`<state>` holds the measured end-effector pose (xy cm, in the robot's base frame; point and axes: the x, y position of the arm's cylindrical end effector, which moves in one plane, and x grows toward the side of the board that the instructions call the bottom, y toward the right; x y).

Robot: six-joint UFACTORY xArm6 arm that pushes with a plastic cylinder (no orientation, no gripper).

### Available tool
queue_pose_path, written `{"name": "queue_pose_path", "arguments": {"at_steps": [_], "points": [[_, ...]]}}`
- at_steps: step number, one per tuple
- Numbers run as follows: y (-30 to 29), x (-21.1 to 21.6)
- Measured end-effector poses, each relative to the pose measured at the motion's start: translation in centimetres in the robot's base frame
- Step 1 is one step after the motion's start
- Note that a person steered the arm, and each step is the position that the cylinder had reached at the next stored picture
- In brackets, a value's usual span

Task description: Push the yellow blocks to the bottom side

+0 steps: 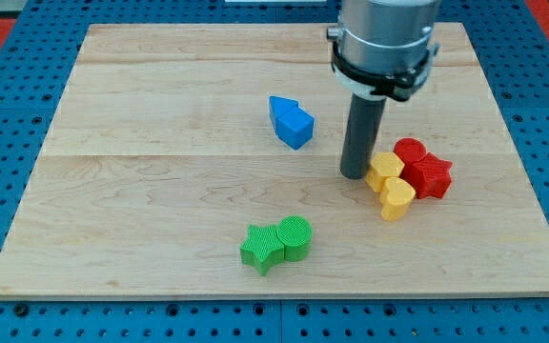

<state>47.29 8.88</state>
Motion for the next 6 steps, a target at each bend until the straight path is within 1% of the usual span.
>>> {"name": "queue_pose_path", "arguments": {"at_steps": [1, 2, 3, 4, 5, 6], "points": [[-2.4, -1.2], [0.9, -3.1], [3.3, -3.7], [2.0, 1.3], [1.9, 3.2], [0.7, 3.1]]}}
